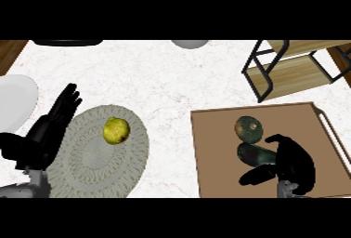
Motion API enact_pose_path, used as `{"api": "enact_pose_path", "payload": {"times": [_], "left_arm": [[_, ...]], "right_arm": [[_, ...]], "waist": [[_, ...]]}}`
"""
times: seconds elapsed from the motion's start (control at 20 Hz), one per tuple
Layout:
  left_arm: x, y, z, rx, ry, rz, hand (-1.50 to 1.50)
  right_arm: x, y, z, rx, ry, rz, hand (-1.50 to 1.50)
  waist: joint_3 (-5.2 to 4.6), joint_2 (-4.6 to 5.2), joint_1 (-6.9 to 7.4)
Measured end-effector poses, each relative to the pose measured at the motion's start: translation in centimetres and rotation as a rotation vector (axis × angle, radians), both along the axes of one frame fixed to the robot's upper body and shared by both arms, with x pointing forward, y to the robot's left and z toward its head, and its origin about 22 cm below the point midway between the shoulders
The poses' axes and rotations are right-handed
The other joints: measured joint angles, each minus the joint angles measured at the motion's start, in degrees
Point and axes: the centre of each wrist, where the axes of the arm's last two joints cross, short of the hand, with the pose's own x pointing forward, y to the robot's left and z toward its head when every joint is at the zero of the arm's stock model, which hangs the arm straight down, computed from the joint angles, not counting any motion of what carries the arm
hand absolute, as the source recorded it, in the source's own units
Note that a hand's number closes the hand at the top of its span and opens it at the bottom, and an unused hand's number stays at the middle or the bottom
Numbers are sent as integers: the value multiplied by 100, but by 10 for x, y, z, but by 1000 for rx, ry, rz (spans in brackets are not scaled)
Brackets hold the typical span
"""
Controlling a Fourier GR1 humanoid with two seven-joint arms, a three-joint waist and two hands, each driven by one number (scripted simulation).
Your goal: Pick the eggplant from the tray and place it in the tiered shelf
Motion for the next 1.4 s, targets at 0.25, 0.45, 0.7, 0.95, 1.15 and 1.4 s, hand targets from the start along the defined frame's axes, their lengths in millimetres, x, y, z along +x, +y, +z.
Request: {"api": "enact_pose_path", "payload": {"times": [0.25, 0.45, 0.7, 0.95, 1.15, 1.4], "left_arm": [[1, 2, 9, -2, 0, -1, 0], [0, 1, 11, -4, -1, 2, 0], [-1, -2, 8, -4, 0, -7, 0], [-3, 2, 3, -3, 4, 4, 0], [-2, 2, 4, -2, 1, 10, 0], [-1, -1, 6, -4, -3, 7, 0]], "right_arm": [[-8, -3, 1, -89, -40, 13, 150], [-13, -8, 8, -169, -106, 19, 150], [-20, 10, 17, -164, -176, 305, 150], [-38, 24, 30, -58, -250, 619, 150], [-50, 20, 69, 41, -426, 672, 150], [-63, 12, 124, 50, -623, 665, 150]], "waist": [[27, 11, 3], [52, 32, -8], [33, 25, 26], [50, 38, 0], [63, 44, -45], [65, 51, -42]]}}
